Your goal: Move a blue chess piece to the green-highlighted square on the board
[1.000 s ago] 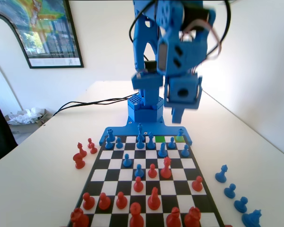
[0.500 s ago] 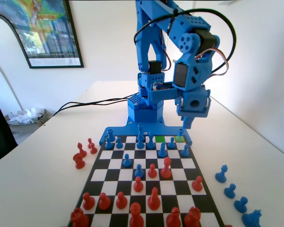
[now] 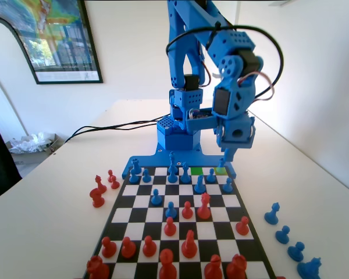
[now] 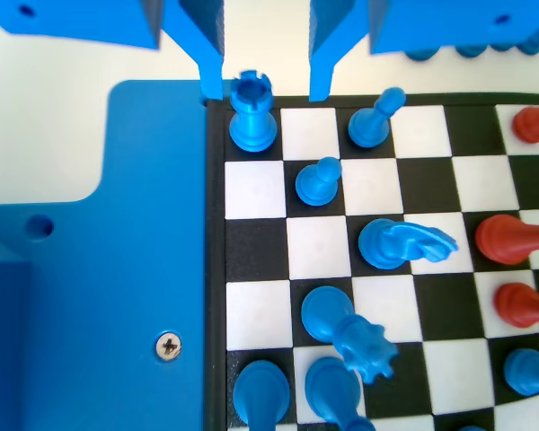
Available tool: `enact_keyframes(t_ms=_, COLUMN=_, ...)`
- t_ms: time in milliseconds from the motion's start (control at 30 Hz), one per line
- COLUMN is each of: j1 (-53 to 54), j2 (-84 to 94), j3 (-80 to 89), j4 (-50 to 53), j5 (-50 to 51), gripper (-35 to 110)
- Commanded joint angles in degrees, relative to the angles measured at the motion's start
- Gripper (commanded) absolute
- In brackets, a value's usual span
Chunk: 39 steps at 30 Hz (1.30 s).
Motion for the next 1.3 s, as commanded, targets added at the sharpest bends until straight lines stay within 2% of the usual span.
enact_keyframes(t_ms=0, j1=-0.88, j2=-0.09, j3=0.26, j4=-0.79, j5=-0.44, gripper=13)
enact_keyframes(t_ms=433, j1=-1.41, j2=-2.46, j3=3.78, j4=-7.56, j5=-0.62, gripper=13)
enact_keyframes(t_ms=800, j1=-2.11, j2=-2.46, j3=4.13, j4=-8.61, j5=-0.09, gripper=11)
enact_keyframes(t_ms=1267, j1=-2.37, j2=-2.46, j3=4.75, j4=-9.67, j5=-0.09, gripper=2)
